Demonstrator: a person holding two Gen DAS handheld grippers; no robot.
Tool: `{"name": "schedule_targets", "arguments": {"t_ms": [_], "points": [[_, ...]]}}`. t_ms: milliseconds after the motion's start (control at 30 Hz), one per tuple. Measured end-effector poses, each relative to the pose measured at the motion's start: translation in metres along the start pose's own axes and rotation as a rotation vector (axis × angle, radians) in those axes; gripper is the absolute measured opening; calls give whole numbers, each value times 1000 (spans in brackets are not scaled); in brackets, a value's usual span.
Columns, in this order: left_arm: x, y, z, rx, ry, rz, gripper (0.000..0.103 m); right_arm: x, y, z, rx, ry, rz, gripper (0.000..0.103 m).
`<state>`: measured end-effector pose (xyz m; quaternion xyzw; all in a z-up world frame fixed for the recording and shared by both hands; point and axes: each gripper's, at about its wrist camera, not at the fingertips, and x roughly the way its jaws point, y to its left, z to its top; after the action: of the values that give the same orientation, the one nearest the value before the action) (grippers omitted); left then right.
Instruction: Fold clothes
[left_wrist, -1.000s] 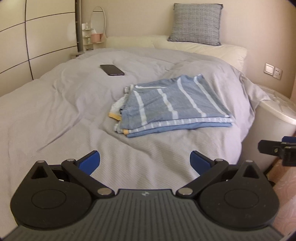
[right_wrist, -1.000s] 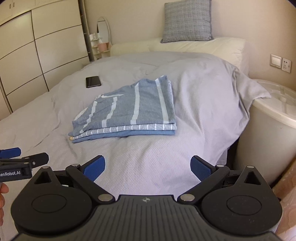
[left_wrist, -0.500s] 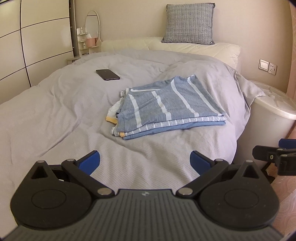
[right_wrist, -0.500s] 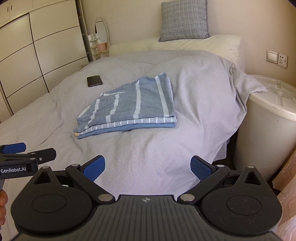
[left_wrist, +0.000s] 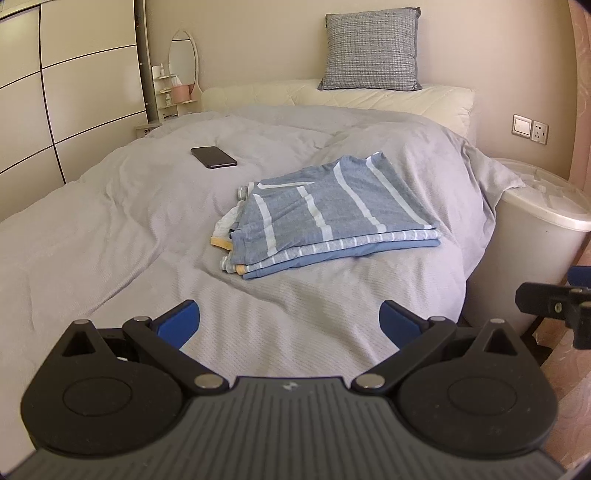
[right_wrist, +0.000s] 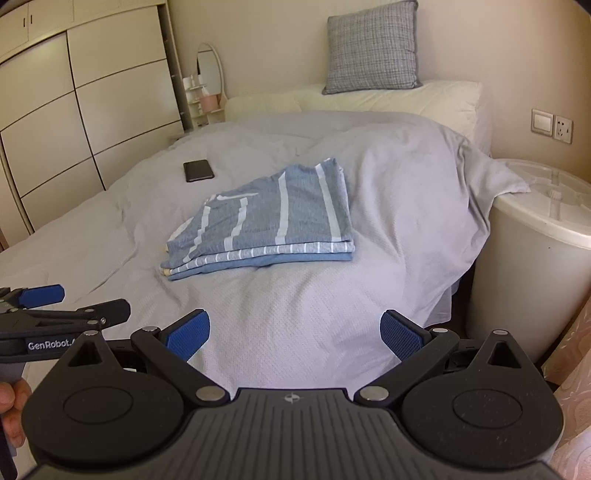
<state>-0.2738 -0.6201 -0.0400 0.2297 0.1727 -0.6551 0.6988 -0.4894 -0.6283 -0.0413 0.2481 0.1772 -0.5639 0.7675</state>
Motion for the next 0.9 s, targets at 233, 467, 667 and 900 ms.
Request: {"name": "schedule_targets", "arguments": {"t_ms": [233,467,667,900], "points": [[-11,-14,-5,7,3,6,102,-16,-6,-5,-12,2,-5,101],[-21,-27,-8,7,2,15,102,-23,-4,-7,-26,-10,-6,101],[-27,-35,-13,-24,8,20,102,-26,-7,-5,-74,-9,-12,101],[-33,-40,-20,-38,17,27,102,-28,-17,-8,-67,1,-20,101]]}}
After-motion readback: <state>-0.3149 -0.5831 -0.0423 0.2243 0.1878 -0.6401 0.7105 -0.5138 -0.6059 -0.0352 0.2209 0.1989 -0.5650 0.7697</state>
